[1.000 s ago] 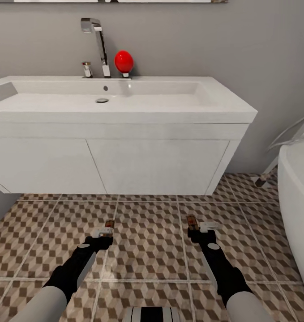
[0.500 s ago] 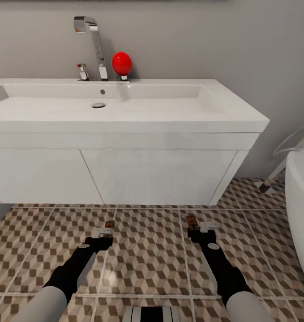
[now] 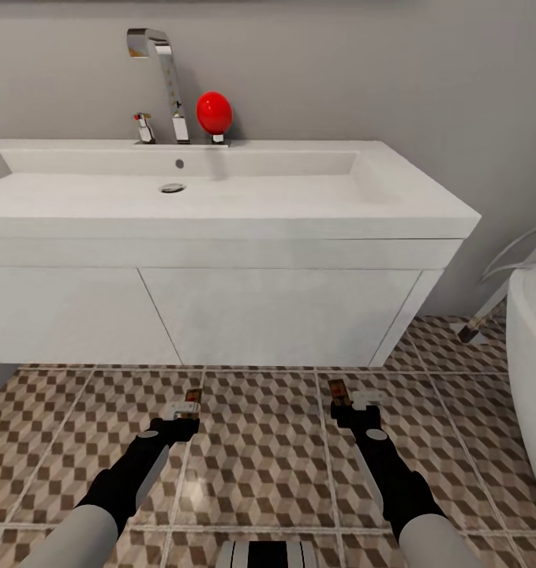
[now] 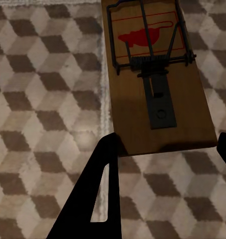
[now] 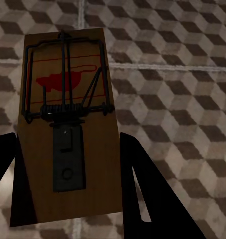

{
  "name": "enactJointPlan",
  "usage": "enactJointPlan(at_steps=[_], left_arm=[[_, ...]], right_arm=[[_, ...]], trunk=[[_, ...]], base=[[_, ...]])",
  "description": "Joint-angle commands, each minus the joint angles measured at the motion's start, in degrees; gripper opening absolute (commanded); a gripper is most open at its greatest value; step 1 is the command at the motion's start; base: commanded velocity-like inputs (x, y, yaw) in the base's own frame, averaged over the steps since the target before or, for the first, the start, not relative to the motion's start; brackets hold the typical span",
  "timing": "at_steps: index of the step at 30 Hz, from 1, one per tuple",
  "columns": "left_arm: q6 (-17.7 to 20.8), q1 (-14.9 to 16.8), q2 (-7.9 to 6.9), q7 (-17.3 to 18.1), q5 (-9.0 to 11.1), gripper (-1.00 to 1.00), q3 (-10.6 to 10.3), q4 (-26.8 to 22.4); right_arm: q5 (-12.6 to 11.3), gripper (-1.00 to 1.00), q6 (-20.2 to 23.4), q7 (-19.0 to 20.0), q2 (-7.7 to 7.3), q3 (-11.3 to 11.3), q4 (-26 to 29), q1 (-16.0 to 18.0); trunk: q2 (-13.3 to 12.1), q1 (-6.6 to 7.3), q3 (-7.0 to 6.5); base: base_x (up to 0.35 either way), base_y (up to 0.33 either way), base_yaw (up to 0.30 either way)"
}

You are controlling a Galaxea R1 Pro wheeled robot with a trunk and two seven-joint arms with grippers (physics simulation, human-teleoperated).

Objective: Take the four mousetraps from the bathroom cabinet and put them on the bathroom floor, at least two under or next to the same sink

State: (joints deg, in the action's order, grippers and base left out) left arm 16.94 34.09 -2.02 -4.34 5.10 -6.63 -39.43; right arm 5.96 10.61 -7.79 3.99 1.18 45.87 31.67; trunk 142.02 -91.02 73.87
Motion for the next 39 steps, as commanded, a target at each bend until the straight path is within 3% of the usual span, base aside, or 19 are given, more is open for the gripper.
enactJointPlan(at_steps=[1,9,39], left_arm=[[0.29,0.01,-0.09,-0.5,0.51,-1.0,-0.4,-0.11],[0.29,0.01,-0.01,-0.56,0.53,-1.0,-0.4,-0.03],[0.29,0.01,0.0,-0.56,0.5,-1.0,-0.4,-0.03]], right_arm=[[0.45,-1.0,0.38,-0.2,0.05,0.12,0.11,0.0],[0.45,-1.0,0.38,-0.28,0.05,0.11,0.48,0.0],[0.45,-1.0,0.38,-0.29,0.05,-0.03,1.59,-0.01]], trunk=[[0.02,0.01,0.04],[1.27,-0.75,1.57],[1.67,-1.52,10.8]], base=[[0.0,0.0,0.0],[0.0,0.0,0.0],[0.0,0.0,0.0]])
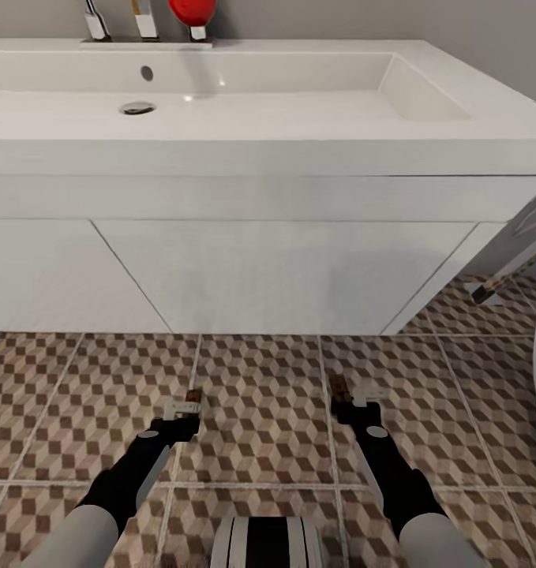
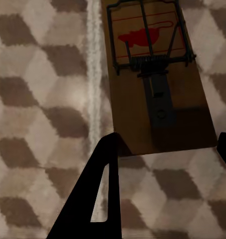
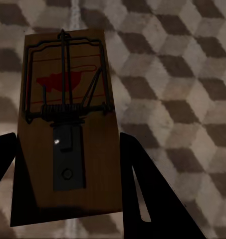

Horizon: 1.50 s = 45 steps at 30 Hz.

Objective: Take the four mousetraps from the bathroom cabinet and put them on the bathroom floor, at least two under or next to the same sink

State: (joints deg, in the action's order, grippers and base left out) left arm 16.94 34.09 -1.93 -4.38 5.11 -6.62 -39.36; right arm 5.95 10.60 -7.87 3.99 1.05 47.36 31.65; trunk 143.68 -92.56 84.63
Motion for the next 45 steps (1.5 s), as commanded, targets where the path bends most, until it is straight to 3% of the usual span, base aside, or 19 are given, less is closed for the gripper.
enactJointPlan(at_steps=[1,13,32,45], left_arm=[[0.29,0.01,-0.09,-0.5,0.51,-1.0,-0.41,-0.11],[0.29,0.01,-0.09,-0.52,0.47,-1.0,-0.41,-0.12],[0.29,0.01,-0.09,-0.5,0.43,-1.0,-0.41,-0.21],[0.29,0.01,-0.09,-0.53,0.43,-1.0,-0.41,-0.2]], right_arm=[[0.46,-1.0,0.38,-0.21,0.05,0.09,0.1,0.03],[0.46,-1.0,0.38,-0.21,0.05,0.09,0.1,0.01],[0.46,-1.0,0.38,-0.21,0.05,0.09,0.1,0.0],[0.46,-1.0,0.38,-0.21,0.05,0.09,0.1,0.0]], trunk=[[0.03,-0.01,0.36],[0.19,-0.32,4.07],[0.19,-0.32,4.87],[0.19,-0.32,4.87]], base=[[0.0,0.0,0.0],[0.0,0.0,0.0],[-0.007,0.0,0.0],[-0.2,0.0,0.0]])
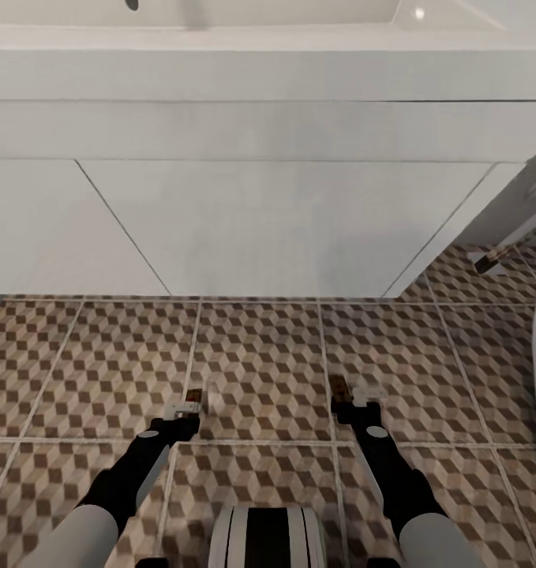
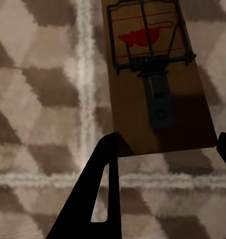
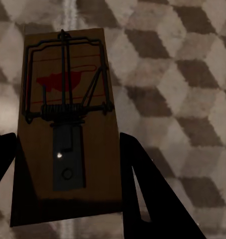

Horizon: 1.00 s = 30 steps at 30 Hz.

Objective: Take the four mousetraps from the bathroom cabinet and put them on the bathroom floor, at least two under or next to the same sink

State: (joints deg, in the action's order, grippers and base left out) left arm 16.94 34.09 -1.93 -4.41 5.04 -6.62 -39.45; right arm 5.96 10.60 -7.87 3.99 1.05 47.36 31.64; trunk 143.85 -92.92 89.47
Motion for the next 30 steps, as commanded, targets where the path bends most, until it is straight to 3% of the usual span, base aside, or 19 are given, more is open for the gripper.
enactJointPlan(at_steps=[1,30], left_arm=[[0.29,0.01,-0.09,-0.51,0.5,-1.0,-0.41,-0.1],[0.29,0.01,-0.09,-0.51,0.5,-1.0,-0.41,-0.08]], right_arm=[[0.45,-1.0,0.38,-0.21,0.05,0.09,0.1,0.0],[0.45,-1.0,0.38,-0.21,0.05,0.09,0.1,0.02]], trunk=[[0.01,0.03,0.03],[0.03,0.01,0.25]], base=[[-0.191,0.0,0.0],[-0.014,0.0,0.0]])
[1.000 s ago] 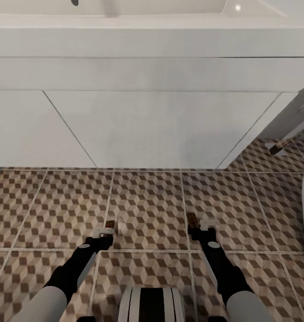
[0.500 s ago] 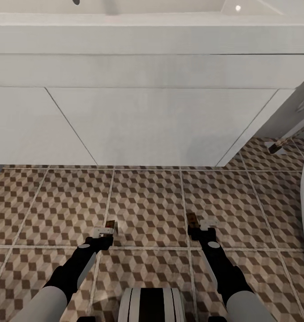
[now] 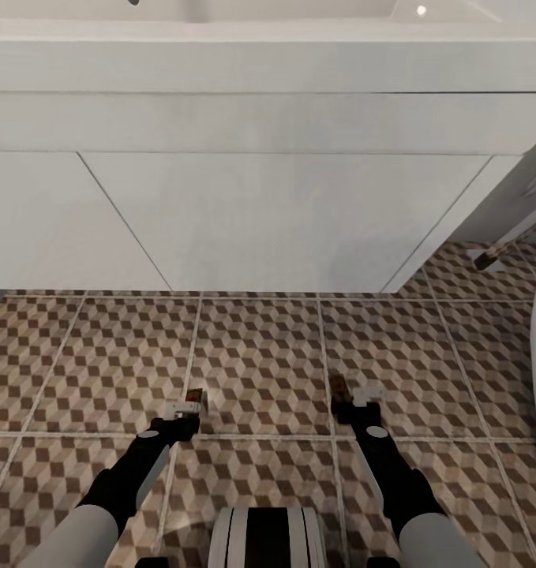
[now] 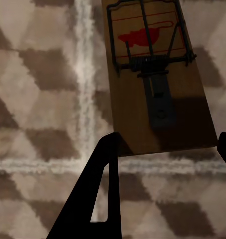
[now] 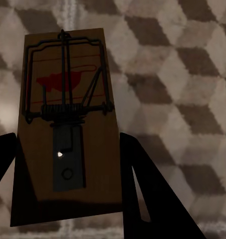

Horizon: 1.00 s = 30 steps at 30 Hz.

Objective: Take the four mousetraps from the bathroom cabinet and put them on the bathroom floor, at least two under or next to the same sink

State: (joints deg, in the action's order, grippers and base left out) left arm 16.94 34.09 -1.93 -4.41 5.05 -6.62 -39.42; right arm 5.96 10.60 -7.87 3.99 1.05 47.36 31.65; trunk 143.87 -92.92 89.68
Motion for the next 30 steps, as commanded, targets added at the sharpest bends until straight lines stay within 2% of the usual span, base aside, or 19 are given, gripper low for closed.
enactJointPlan(at_steps=[1,13,22,27,30], left_arm=[[0.29,0.01,-0.09,-0.51,0.49,-1.0,-0.41,-0.11],[0.29,0.01,-0.09,-0.5,0.49,-1.0,-0.41,-0.11],[0.29,0.01,-0.09,-0.51,0.49,-1.0,-0.41,-0.35],[0.24,0.01,-0.04,-0.51,0.49,-1.0,-0.33,-1.6],[0.6,0.01,1.15,-0.72,0.39,-1.0,-0.13,-6.45]], right_arm=[[0.46,-1.0,0.38,-0.21,0.05,0.09,0.1,0.0],[0.46,-1.0,0.38,-0.21,0.05,0.11,0.1,0.0],[0.57,-1.0,0.19,-0.19,0.05,0.09,0.1,0.02],[1.79,-1.0,-5.17,-0.09,-0.09,0.14,0.17,0.05],[5.08,-1.0,-8.58,-0.15,-0.06,0.34,0.41,0.04]], trunk=[[0.03,-0.01,0.26],[0.19,-0.32,3.04],[0.19,-0.32,3.42],[0.19,-0.32,3.46],[0.19,-0.32,3.46]], base=[[0.0,0.0,0.0],[0.0,0.0,0.0],[0.0,0.0,0.0],[0.0,0.0,0.0],[0.0,0.0,0.0]])
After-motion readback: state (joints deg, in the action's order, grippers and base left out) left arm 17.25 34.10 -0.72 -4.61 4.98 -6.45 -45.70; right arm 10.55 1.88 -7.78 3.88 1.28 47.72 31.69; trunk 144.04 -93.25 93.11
